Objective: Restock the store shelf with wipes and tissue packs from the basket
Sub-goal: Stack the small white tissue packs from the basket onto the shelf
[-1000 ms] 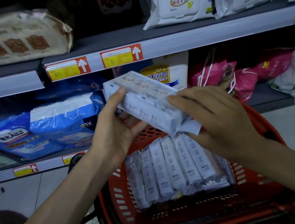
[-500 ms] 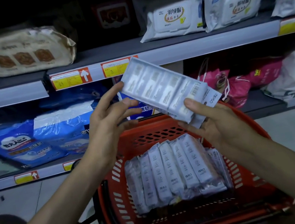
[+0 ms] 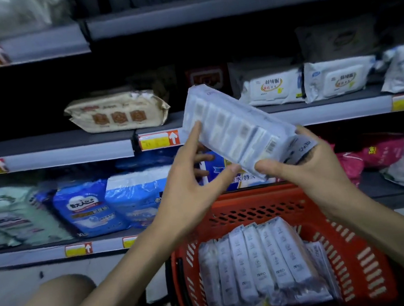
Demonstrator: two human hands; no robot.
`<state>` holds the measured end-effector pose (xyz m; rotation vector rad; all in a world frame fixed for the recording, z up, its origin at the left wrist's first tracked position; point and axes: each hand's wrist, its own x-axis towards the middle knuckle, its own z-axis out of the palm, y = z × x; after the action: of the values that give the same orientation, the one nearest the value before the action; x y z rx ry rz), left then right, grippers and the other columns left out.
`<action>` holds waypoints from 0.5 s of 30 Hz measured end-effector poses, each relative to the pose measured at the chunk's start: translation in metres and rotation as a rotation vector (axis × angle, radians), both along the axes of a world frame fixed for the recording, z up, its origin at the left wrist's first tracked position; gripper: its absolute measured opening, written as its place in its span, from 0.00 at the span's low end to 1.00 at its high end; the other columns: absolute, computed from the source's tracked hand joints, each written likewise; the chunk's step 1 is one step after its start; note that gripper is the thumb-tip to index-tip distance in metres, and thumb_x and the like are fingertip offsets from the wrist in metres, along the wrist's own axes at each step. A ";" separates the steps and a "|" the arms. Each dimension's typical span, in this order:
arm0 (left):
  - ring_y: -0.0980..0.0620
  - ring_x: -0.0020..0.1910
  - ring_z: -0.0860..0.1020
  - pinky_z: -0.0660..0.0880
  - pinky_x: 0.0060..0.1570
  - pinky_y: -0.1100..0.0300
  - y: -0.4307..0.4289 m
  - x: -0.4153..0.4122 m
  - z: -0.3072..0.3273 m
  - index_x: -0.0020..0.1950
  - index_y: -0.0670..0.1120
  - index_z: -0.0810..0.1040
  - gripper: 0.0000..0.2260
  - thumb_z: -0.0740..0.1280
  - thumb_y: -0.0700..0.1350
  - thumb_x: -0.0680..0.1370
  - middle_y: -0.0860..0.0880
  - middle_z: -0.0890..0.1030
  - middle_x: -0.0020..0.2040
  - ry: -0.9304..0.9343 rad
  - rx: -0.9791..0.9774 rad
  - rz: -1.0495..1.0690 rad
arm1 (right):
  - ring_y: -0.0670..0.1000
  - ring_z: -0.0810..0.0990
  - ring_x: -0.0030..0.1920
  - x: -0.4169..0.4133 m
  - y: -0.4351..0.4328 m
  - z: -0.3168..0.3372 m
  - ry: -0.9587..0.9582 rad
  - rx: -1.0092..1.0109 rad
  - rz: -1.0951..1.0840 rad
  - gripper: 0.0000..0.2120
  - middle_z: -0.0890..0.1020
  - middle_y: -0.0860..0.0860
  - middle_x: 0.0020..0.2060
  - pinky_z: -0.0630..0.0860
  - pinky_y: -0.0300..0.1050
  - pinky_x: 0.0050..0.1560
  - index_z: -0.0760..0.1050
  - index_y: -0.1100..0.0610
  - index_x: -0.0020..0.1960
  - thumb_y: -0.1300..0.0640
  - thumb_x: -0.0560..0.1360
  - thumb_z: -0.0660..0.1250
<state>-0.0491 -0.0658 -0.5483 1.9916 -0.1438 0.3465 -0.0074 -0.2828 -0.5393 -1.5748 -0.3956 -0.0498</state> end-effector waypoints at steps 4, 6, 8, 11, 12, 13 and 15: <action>0.56 0.50 0.83 0.81 0.53 0.51 0.016 -0.005 0.044 0.85 0.60 0.46 0.52 0.73 0.69 0.70 0.57 0.77 0.61 -0.009 0.063 -0.014 | 0.42 0.85 0.51 -0.011 0.020 0.040 -0.207 -0.139 -0.024 0.24 0.86 0.41 0.51 0.81 0.35 0.45 0.78 0.46 0.59 0.59 0.68 0.82; 0.55 0.46 0.84 0.82 0.53 0.48 0.026 -0.004 0.066 0.85 0.60 0.48 0.53 0.76 0.67 0.68 0.56 0.81 0.54 -0.038 0.021 0.002 | 0.43 0.85 0.52 -0.011 0.033 0.058 -0.286 -0.166 -0.020 0.24 0.86 0.42 0.51 0.81 0.38 0.46 0.79 0.47 0.59 0.57 0.67 0.83; 0.53 0.45 0.84 0.83 0.51 0.48 0.034 -0.001 0.087 0.84 0.60 0.51 0.54 0.77 0.65 0.65 0.53 0.82 0.50 -0.084 0.013 0.030 | 0.44 0.85 0.52 -0.009 0.046 0.074 -0.331 -0.149 0.002 0.25 0.86 0.44 0.50 0.81 0.39 0.47 0.79 0.48 0.58 0.60 0.66 0.83; 0.50 0.46 0.84 0.83 0.48 0.49 0.047 0.002 0.114 0.83 0.63 0.53 0.53 0.80 0.59 0.66 0.49 0.82 0.50 -0.159 -0.008 0.004 | 0.41 0.85 0.53 -0.005 0.062 0.102 -0.345 -0.119 0.071 0.26 0.86 0.41 0.51 0.81 0.36 0.49 0.79 0.48 0.59 0.67 0.67 0.81; 0.50 0.48 0.84 0.83 0.48 0.50 0.052 0.003 0.123 0.84 0.63 0.52 0.52 0.81 0.57 0.67 0.50 0.82 0.52 -0.173 0.011 -0.007 | 0.41 0.85 0.53 -0.003 0.066 0.111 -0.342 -0.096 0.101 0.26 0.86 0.41 0.51 0.81 0.35 0.50 0.79 0.48 0.59 0.69 0.68 0.79; 0.50 0.50 0.83 0.82 0.47 0.52 0.057 0.003 0.131 0.84 0.63 0.51 0.52 0.81 0.54 0.69 0.51 0.81 0.53 -0.186 0.043 -0.009 | 0.41 0.85 0.53 -0.002 0.071 0.119 -0.342 -0.081 0.132 0.25 0.86 0.41 0.51 0.81 0.36 0.50 0.78 0.49 0.59 0.70 0.69 0.78; 0.52 0.52 0.81 0.80 0.44 0.57 0.064 0.004 0.149 0.83 0.62 0.54 0.48 0.80 0.49 0.72 0.51 0.80 0.56 -0.212 0.097 -0.003 | 0.42 0.86 0.52 0.001 0.085 0.134 -0.367 -0.078 0.162 0.22 0.86 0.42 0.50 0.81 0.36 0.51 0.78 0.49 0.58 0.68 0.71 0.77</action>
<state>-0.0454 -0.0013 -0.3991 2.0467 -0.3023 0.5576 -0.0066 -0.1977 -0.4049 -1.6059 -0.8194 -0.2021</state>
